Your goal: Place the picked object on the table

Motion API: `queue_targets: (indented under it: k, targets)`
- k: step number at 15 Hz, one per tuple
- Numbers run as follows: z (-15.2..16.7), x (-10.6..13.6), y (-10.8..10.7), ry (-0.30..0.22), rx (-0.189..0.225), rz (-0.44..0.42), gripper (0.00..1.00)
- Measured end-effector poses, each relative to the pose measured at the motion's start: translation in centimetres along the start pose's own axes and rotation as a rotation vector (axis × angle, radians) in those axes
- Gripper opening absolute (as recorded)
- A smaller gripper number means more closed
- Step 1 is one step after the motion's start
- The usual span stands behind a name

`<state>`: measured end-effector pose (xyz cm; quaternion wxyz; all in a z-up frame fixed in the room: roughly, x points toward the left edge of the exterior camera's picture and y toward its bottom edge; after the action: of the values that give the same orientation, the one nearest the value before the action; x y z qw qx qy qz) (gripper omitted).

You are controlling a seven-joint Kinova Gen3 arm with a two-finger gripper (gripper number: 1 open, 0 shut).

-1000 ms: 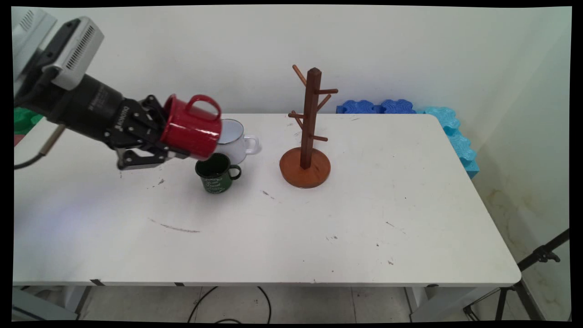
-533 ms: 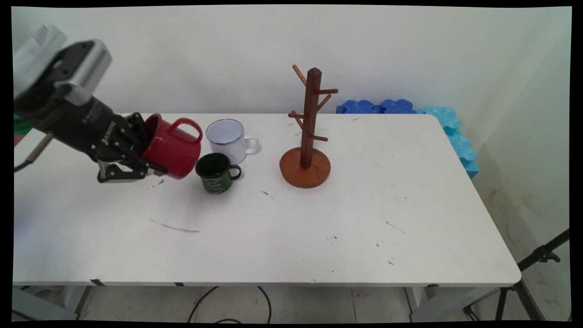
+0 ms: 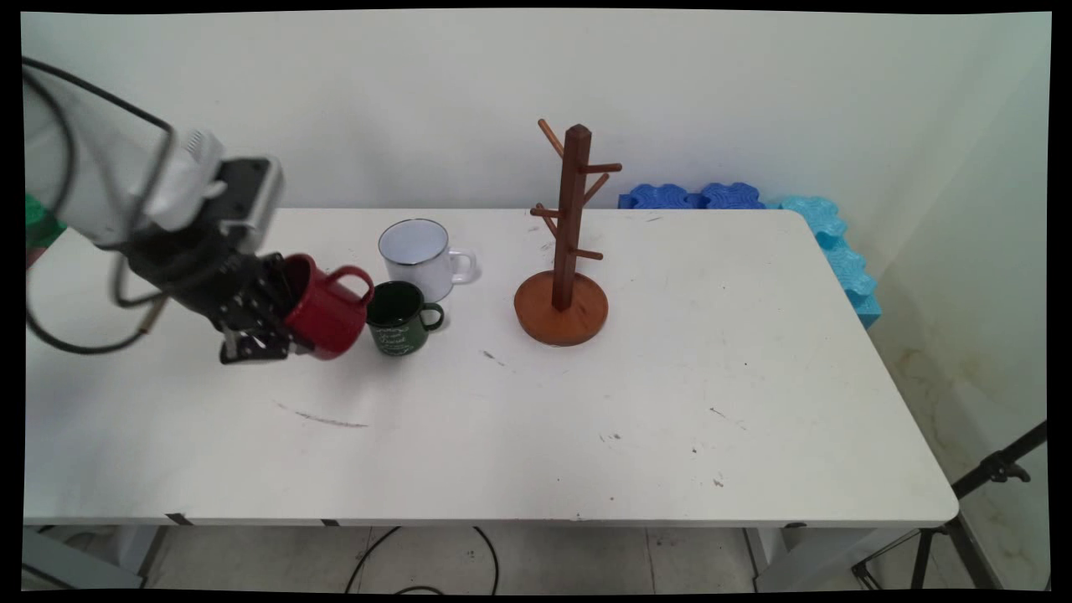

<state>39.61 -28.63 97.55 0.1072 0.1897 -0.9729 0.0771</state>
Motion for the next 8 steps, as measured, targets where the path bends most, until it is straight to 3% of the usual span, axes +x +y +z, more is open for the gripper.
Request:
queue_targets:
  k: [4,8]
  targets:
    - [3.2,1.7,0.0,-0.075,-0.023,-0.056,0.0]
    - [5.3,3.7,0.3,-0.114,-0.043,-0.081,0.0]
